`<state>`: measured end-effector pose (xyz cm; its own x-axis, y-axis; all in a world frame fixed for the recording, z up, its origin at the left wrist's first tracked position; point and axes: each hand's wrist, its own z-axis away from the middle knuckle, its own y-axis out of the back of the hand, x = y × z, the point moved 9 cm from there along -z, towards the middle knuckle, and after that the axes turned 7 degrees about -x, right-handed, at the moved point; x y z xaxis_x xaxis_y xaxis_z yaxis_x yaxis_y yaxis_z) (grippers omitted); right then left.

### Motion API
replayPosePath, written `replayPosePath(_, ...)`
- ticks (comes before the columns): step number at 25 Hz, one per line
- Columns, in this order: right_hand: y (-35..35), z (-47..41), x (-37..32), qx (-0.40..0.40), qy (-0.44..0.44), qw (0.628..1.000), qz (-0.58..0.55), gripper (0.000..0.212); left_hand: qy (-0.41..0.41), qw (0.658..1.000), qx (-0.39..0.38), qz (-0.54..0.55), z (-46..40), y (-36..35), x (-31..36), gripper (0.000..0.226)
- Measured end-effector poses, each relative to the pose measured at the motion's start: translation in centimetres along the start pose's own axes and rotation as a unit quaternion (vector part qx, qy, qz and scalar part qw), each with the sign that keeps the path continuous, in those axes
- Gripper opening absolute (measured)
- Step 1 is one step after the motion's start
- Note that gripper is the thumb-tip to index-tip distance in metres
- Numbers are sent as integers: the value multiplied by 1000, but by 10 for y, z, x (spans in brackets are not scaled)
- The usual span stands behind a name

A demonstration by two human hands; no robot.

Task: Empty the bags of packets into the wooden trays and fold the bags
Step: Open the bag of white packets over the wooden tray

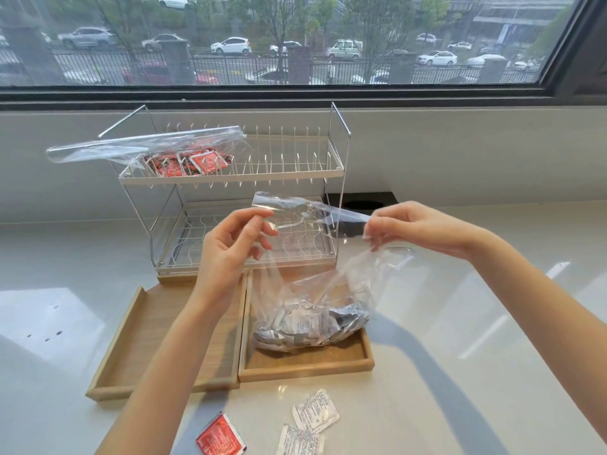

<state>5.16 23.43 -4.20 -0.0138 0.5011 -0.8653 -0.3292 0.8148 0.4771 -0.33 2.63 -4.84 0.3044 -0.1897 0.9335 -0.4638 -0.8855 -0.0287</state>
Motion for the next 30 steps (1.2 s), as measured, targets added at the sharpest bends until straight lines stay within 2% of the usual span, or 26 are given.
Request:
replayPosePath(3,33,9,-27,109,48,992,39,19,-10,1000,8,-13,-1,2,4,23)
replayPosePath(7,38,9,-44,127,70,986,83,15,-17,999,23,-17,-4,8,4,23)
replayPosePath(9,39,9,-32,155,66,983,67,10,-21,999,42,-18,-4,13,4,22)
replayPosePath(11,45,12,-12,210,58,974,56,21,-29,997,63,-18,-5,19,4,20)
replayPosePath(14,41,20,29,277,41,959,-37,65,-34,996,85,-9,-6,26,4,20)
replayPosePath(16,20,18,61,264,18,959,-105,97,-33,995,94,-8,-7,29,3,20)
replayPosePath(17,2,13,79,234,-11,966,-112,104,-34,995,95,-7,-7,29,3,20)
replayPosePath(20,-56,-2,126,136,-97,982,-92,98,-36,995,88,-8,-9,27,3,19)
replayPosePath(23,-93,-12,152,107,-124,983,-88,87,-22,997,63,-22,-7,25,-2,16)
replayPosePath(24,-97,-15,156,112,-127,982,-83,82,-12,998,46,-33,-5,23,-6,28)
replayPosePath(27,-95,-18,165,147,-142,977,-59,68,52,996,-19,-64,15,19,-38,83)
replayPosePath(30,-93,-19,168,160,-144,975,-54,62,197,962,-102,-162,49,12,-103,122)
